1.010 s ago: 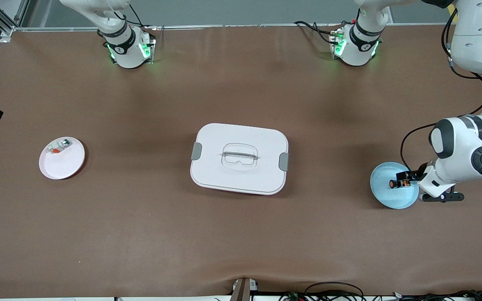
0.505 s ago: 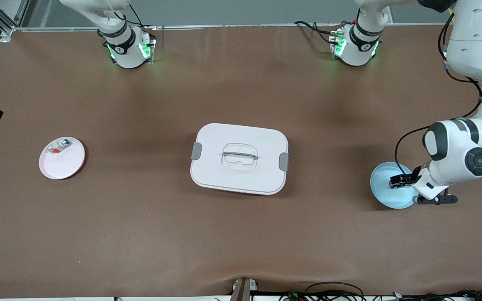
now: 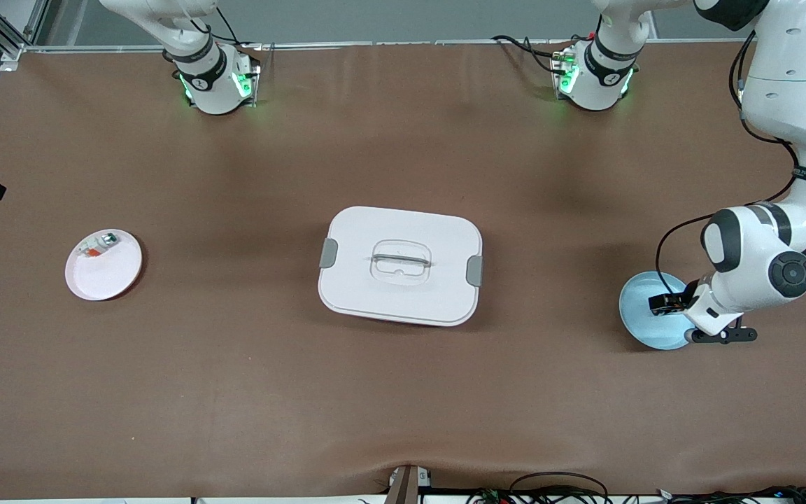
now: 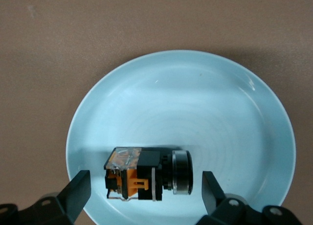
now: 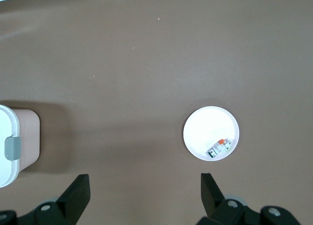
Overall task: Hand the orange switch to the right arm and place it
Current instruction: 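Close the left gripper on the orange switch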
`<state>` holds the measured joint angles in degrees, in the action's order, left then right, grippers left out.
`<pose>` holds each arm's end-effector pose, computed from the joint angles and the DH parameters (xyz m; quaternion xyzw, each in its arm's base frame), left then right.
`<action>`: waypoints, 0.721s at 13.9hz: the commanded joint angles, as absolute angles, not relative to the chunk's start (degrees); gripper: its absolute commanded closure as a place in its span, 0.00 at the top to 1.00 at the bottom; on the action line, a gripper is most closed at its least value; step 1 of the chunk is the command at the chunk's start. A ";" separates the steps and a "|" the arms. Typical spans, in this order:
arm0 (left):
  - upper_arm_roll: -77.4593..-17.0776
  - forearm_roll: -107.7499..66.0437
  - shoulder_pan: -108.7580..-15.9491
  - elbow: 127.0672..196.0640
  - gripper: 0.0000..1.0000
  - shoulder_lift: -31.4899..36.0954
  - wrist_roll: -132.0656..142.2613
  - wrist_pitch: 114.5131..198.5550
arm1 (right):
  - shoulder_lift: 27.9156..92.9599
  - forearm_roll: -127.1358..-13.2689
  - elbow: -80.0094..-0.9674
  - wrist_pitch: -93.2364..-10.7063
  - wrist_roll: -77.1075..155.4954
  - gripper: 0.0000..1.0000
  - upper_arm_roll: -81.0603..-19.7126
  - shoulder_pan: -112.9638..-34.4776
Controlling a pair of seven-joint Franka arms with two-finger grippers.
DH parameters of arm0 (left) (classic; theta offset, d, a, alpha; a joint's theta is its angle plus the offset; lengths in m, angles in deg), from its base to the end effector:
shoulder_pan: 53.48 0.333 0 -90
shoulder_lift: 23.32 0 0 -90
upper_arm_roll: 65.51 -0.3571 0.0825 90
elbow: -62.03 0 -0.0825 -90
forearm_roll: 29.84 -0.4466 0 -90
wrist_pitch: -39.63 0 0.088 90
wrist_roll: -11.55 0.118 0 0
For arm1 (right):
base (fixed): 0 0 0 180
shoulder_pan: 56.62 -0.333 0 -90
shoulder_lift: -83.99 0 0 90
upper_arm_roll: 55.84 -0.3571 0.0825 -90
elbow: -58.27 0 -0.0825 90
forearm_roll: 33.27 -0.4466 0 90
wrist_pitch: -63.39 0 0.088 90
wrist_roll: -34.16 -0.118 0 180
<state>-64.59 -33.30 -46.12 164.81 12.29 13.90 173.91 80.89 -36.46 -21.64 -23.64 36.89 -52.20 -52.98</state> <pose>0.7079 0.0819 0.1722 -0.9991 -0.0152 0.0369 0.0133 0.6269 -0.0719 0.7100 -0.9984 0.0371 -0.0372 0.0229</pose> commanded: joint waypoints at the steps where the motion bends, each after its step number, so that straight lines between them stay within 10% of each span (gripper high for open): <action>1: -64.01 -32.48 -45.57 164.77 1.00 12.98 14.80 174.72 | 82.32 -36.26 -22.85 -23.98 36.27 1.00 -52.41 -53.19; 10: -64.01 -32.48 -45.48 164.60 1.00 14.21 14.80 175.07 | 82.06 -35.03 -23.03 -23.36 37.15 1.00 -51.97 -52.23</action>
